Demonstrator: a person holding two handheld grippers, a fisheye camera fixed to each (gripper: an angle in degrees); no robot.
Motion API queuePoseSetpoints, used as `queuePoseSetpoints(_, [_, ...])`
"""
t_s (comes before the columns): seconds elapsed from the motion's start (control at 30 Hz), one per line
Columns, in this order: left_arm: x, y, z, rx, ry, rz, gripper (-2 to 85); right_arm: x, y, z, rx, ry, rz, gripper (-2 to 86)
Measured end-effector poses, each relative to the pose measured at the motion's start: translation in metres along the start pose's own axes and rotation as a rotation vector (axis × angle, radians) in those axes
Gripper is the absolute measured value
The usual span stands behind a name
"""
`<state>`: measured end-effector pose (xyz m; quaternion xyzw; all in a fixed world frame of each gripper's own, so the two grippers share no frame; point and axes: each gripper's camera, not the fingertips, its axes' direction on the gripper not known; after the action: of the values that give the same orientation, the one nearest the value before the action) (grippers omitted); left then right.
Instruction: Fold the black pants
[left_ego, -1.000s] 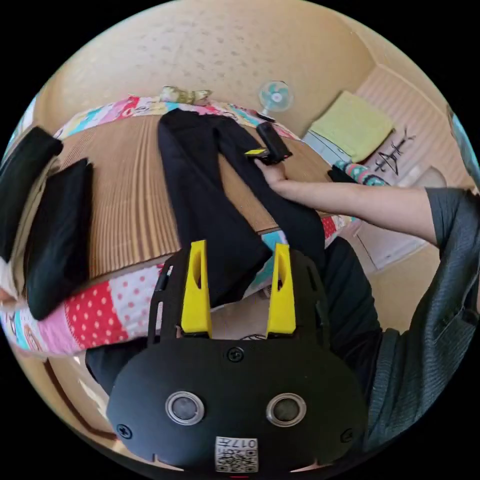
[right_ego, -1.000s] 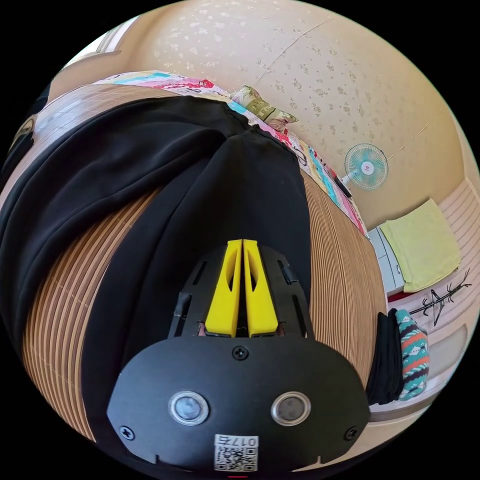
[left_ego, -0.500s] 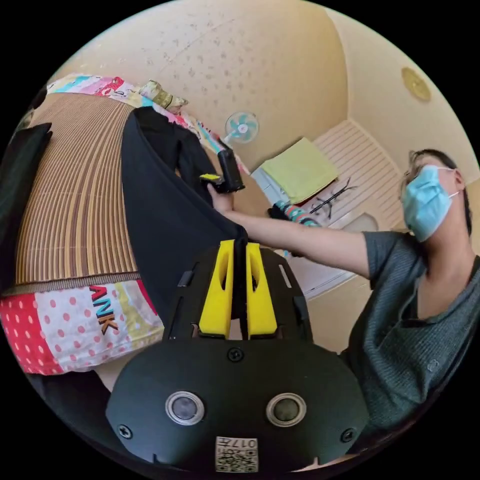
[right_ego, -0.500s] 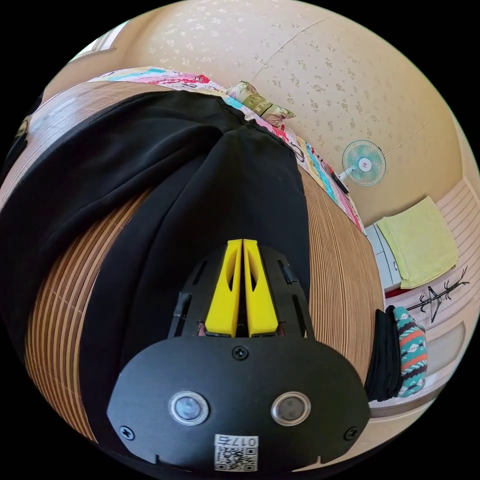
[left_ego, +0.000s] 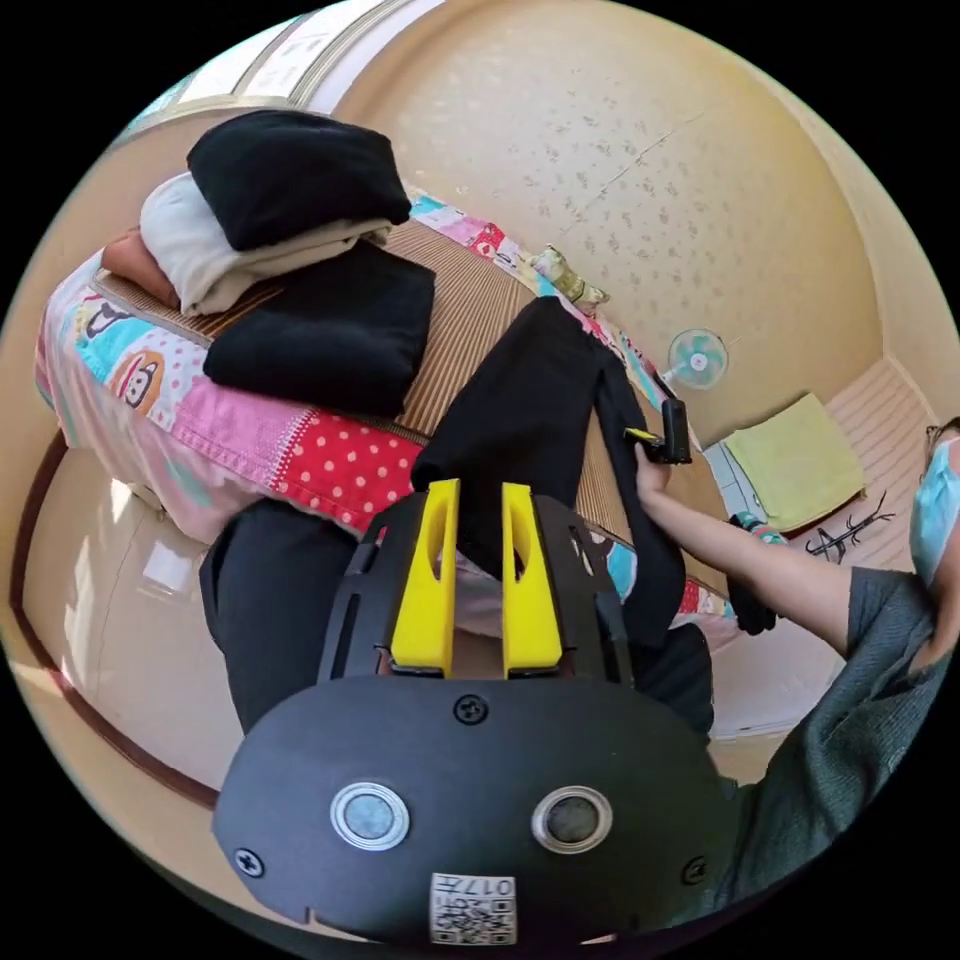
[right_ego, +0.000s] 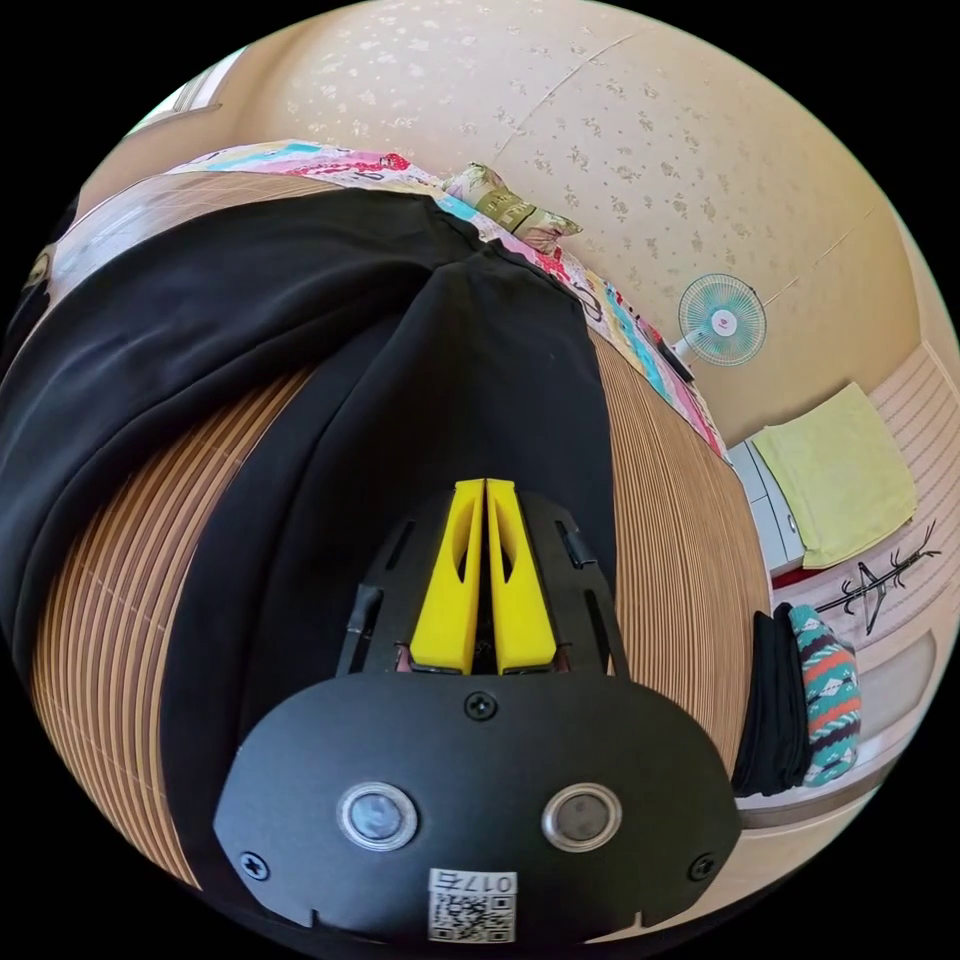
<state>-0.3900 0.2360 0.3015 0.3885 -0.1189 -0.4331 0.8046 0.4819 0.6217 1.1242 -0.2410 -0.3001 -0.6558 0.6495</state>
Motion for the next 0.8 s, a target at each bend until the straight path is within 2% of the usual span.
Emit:
queuePoseSetpoints(0.2, [0.111, -0.046, 0.092, -0.223, 0.004, 0.385, 13.9, 0.046, -0.006, -0.039, 0.094, -0.048, 0.052, 0.4])
queuePoseSetpoints(0.27, [0.124, -0.056, 0.121, -0.306, -0.001, 0.407, 14.8, 0.088, 0.017, -0.069, 0.118, -0.197, 0.113, 0.5])
queuePoseSetpoints(0.37, [0.123, -0.063, 0.169, -0.453, -0.044, 0.380, 14.2, 0.137, 0.081, -0.117, 0.141, -0.407, 0.090, 0.9])
queuePoseSetpoints(0.47, [0.128, -0.061, 0.182, -0.447, -0.185, 0.445, 8.9, 0.198, 0.161, -0.165, 0.123, -0.504, 0.198, 2.1])
queuePoseSetpoints(0.53, [0.131, -0.067, 0.184, -0.460, -0.199, 0.444, 8.3, 0.244, 0.208, -0.179, 0.056, -0.563, 0.326, 4.4])
queuePoseSetpoints(0.57, [0.129, -0.074, 0.184, -0.469, -0.189, 0.419, 6.8, 0.274, 0.238, -0.181, -0.001, -0.636, 0.388, 8.9])
queuePoseSetpoints(0.63, [0.122, -0.083, 0.185, -0.502, -0.107, 0.380, 4.7, 0.307, 0.277, -0.177, -0.113, -0.736, 0.452, 12.7])
queuePoseSetpoints(0.7, [0.105, -0.092, 0.190, -0.546, 0.023, 0.272, 3.8, 0.329, 0.310, -0.170, -0.192, -0.825, 0.484, 13.5])
queuePoseSetpoints(0.8, [0.106, -0.091, 0.196, -0.603, 0.190, 0.236, 3.7, 0.345, 0.343, -0.155, -0.277, -1.008, 0.445, 13.4])
